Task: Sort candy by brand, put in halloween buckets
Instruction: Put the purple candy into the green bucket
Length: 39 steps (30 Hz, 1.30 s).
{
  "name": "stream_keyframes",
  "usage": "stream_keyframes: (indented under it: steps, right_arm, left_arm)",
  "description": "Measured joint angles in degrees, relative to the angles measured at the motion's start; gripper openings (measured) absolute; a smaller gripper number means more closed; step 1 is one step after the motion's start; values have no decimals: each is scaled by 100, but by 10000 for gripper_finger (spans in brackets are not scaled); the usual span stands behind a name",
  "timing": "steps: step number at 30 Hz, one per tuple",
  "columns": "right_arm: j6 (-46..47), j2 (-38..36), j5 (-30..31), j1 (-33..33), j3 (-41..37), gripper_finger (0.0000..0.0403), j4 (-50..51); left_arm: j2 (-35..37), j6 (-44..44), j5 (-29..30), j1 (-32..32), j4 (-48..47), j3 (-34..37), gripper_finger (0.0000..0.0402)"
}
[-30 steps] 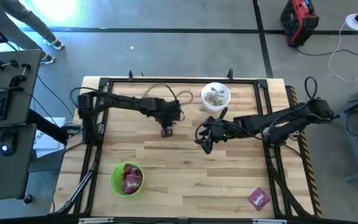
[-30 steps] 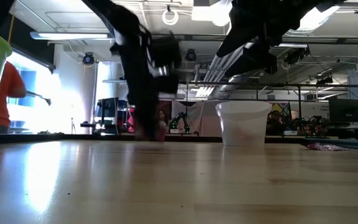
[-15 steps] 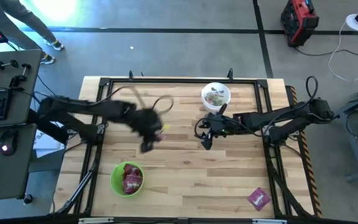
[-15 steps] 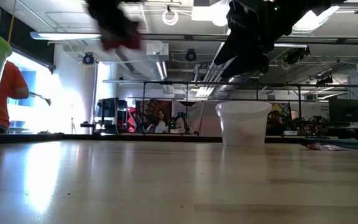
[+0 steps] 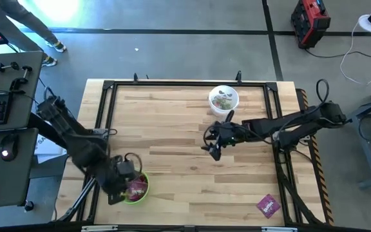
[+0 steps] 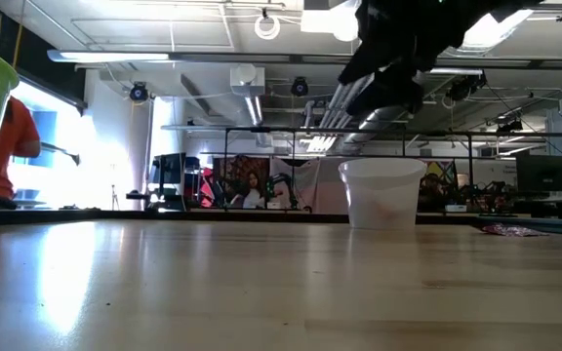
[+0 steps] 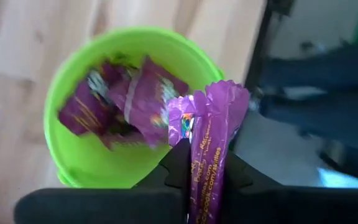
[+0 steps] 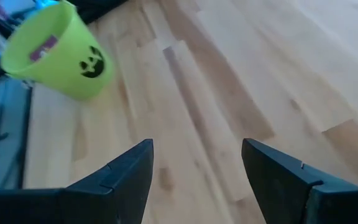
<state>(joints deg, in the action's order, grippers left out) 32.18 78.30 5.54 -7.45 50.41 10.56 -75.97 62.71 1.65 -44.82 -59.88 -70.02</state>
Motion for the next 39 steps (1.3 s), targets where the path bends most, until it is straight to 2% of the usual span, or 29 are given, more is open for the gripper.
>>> stream_keyframes:
  steps: [3,9,14,20,22,24,27,29,31,34,36,37,39]
  right_arm:
    - [418,0,2,-199,0,238,-237]
    - [1439,0,-12,-721,0,238,-964]
    - [1856,0,-216,-1154,74,238,-1216]
    - [1891,0,212,-1474,341,238,-1195]
    - [1881,0,274,-1490,421,238,-1087]
    - [1871,0,292,-1475,510,238,-737]
    - [2270,0,480,-1347,628,229,252]
    - [2713,-2,563,-1146,642,210,1195]
    - [2755,2,579,-912,585,175,2011]
    - [2513,-2,307,-383,339,94,3029]
    - [2185,0,159,111,130,31,3675]
    - [2007,-1,195,372,11,16,3942]
    - [1900,-1,514,902,-272,18,4416]
  left_arm:
    - [-139,184,615,-249,-75,0,43]
    - [-421,-75,610,-247,24,0,102]
    - [-527,-587,628,-261,24,0,162]
    - [-341,-644,792,-249,259,0,204]
    - [-242,-720,1174,-251,596,0,207]
    - [-176,-930,1837,-223,1043,-3,207]
    - [-202,-1352,2773,181,1696,-11,202]
    - [-302,-1610,2927,697,2044,-11,198]
    - [-449,-1871,2910,1234,2292,-11,191]
    - [-629,-2376,2942,1986,2487,-11,176]
    - [-712,-2681,3237,2415,2576,-10,161]
    - [-742,-2833,3449,2606,2631,-9,152]
    - [-798,-3281,3728,2958,2884,-9,127]
